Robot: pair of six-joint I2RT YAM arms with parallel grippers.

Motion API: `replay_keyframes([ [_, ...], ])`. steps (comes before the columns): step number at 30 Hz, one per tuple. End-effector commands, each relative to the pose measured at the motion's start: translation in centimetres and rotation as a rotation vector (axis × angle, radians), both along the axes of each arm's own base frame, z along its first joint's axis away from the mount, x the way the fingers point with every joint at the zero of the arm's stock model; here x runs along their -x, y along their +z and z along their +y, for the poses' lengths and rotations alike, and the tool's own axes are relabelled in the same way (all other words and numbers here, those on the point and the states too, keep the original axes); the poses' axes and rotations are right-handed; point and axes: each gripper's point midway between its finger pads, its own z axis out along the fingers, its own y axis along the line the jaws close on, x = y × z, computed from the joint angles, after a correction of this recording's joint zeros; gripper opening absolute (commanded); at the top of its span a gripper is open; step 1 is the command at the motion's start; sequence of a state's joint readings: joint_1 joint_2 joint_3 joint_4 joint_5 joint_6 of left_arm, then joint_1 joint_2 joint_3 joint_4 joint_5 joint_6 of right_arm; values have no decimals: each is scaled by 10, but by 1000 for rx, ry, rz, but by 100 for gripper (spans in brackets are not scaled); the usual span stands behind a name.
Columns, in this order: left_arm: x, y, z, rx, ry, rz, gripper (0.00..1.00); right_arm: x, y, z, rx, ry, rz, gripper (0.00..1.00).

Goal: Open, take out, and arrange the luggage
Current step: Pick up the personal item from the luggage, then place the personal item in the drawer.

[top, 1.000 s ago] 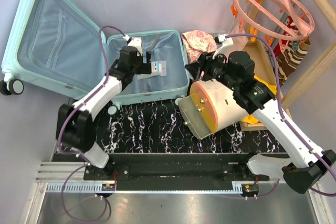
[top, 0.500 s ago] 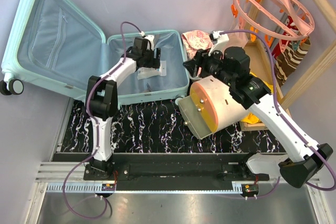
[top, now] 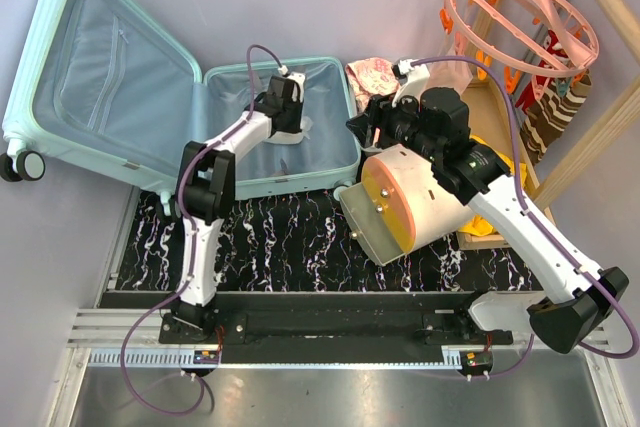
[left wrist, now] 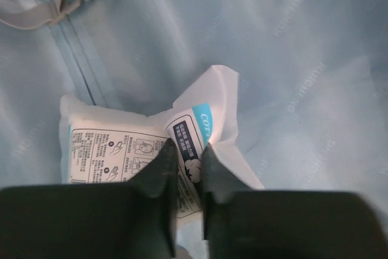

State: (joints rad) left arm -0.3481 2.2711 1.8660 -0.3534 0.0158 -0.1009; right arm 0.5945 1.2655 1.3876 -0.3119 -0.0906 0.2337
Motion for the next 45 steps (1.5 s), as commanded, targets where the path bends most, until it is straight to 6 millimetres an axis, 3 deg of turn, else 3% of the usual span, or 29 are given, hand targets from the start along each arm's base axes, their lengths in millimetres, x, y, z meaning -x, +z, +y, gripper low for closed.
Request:
replay_keyframes([
  [1, 11, 32, -12, 5, -34, -71, 0, -1, 30, -2, -29, -3, -74, 62],
  [3, 14, 45, -13, -15, -38, -118, 0, -1, 30, -2, -29, -4, -76, 62],
  [4, 17, 69, -14, -4, -45, -166, 0, 0, 30, -2, -28, -3, -77, 62],
  [5, 23, 74, -16, -10, -72, -181, 0, 0, 32, -3, -31, -4, -81, 62],
  [7, 28, 106, -25, 12, -104, -269, 0, 2, 33, -4, -34, -6, -82, 62],
  [9, 44, 150, -31, 30, -144, -372, 0, 4, 34, -5, -37, -8, -85, 62],
  [10, 52, 163, -37, 52, -183, -396, 0, 5, 37, -7, -42, -10, -91, 62],
  [11, 69, 184, -43, 76, -247, -433, 1, 6, 37, -8, -43, -13, -90, 62],
  [14, 110, 203, -61, 104, -368, -442, 2, 9, 39, -12, -50, -21, -94, 62],
  [18, 167, 193, -86, 98, -476, -416, 2, 13, 39, -14, -63, -25, -89, 62],
  [19, 176, 182, -85, 86, -470, -386, 2, 17, 41, -16, -69, -23, -92, 62],
  [21, 198, 177, -89, 98, -483, -354, 2, 21, 43, -17, -81, -18, -93, 62],
  [22, 207, 163, -88, 89, -487, -322, 2, 25, 45, -19, -87, -17, -98, 62],
  [23, 216, 164, -88, 99, -493, -318, 2, 27, 46, -20, -92, -14, -99, 62],
  [25, 237, 148, -95, 87, -524, -279, 2, 32, 49, -23, -103, -13, -104, 62],
  [29, 271, 136, -114, 66, -601, -246, 2, 40, 51, -26, -122, -10, -103, 62],
  [45, 297, 107, -151, -132, -718, -140, 1, 59, 56, -33, -170, 6, -98, 62],
])
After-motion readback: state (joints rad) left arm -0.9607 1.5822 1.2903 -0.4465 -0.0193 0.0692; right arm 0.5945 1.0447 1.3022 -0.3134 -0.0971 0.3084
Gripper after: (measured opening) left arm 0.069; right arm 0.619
